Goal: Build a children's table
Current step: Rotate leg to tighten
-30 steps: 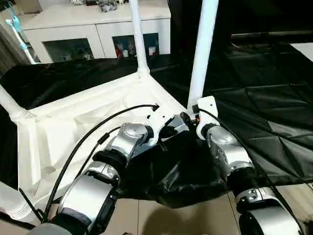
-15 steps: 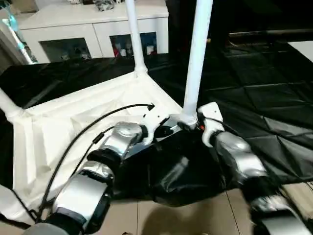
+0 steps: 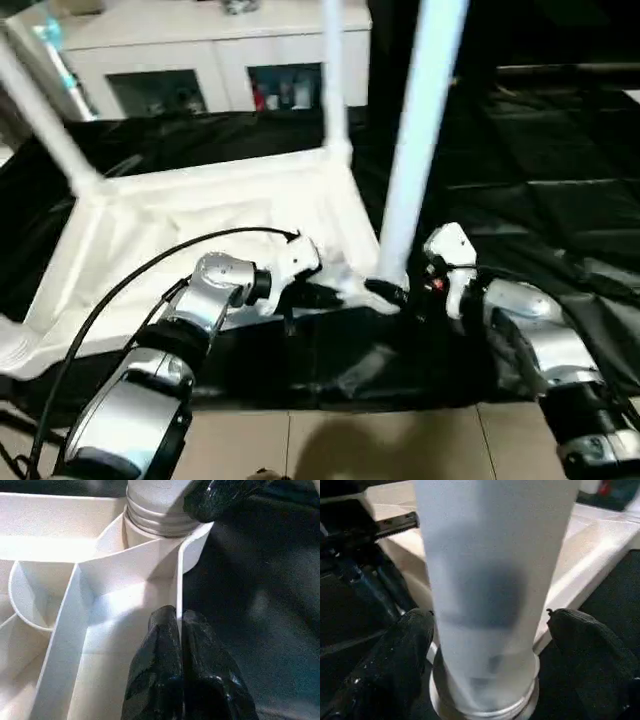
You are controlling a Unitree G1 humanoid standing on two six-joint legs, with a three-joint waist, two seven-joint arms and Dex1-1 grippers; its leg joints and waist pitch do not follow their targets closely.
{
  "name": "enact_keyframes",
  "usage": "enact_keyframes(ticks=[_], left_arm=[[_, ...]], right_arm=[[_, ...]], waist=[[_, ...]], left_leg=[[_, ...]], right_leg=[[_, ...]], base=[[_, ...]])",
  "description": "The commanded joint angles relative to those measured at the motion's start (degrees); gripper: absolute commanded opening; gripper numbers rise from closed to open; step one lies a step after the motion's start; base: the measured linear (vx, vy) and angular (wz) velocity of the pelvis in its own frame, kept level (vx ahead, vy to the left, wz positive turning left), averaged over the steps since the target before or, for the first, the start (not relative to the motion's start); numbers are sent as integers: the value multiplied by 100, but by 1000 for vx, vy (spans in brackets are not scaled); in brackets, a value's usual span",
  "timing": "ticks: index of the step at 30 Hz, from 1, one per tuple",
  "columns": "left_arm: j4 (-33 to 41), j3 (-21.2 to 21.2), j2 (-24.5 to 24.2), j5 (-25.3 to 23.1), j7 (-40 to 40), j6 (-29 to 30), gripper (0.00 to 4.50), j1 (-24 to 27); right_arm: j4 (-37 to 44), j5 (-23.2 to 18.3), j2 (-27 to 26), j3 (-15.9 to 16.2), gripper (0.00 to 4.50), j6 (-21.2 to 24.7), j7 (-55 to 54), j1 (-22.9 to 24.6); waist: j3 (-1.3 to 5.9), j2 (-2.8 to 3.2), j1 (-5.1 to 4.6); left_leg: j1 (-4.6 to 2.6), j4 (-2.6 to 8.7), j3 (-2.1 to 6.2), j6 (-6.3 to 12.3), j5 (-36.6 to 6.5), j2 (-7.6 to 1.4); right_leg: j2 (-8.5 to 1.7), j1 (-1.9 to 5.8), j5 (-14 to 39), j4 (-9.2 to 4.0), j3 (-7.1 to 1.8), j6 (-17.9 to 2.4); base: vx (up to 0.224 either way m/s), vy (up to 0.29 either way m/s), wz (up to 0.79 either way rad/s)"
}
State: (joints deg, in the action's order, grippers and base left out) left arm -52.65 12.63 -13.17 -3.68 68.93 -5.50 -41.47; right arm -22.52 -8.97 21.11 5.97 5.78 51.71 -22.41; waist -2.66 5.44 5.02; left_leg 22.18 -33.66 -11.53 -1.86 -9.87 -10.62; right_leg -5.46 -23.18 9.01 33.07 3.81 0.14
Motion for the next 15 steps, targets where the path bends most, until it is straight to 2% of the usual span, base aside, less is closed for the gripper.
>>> enact_keyframes(ticks=[1,5,9,11,15], left_arm=[[103,39,17,219,253,-5,0,137],[267,3,-29,206,289,59,0,232],[338,5,-46,214,298,105,0,259],[402,0,-55,213,288,152,0,274],[417,-4,-57,208,279,170,0,271]], right_arm=[[144,-40,47,85,402,29,128,18],[181,12,85,237,402,80,346,59],[170,24,84,247,402,72,345,62],[145,13,87,224,377,81,340,43],[107,29,100,209,341,28,318,25]], waist=[[384,-146,-18],[377,-165,-15],[384,-158,-18],[394,-159,-16],[393,-153,-16]], left_leg=[[-104,386,112,515,-1306,-270],[-109,389,116,445,-1363,-261],[-105,391,122,441,-1299,-264],[-103,379,118,472,-1212,-262],[-102,373,114,488,-1205,-256]], right_leg=[[-326,255,1468,-347,-197,-1388],[-332,248,1833,-381,-199,-1232],[-319,245,1783,-375,-194,-1212],[-317,247,1599,-355,-196,-1260],[-317,250,1583,-357,-192,-1273]], base=[[0,0,0],[0,0,0],[0,0,0],[0,0,0],[0,0,0]])
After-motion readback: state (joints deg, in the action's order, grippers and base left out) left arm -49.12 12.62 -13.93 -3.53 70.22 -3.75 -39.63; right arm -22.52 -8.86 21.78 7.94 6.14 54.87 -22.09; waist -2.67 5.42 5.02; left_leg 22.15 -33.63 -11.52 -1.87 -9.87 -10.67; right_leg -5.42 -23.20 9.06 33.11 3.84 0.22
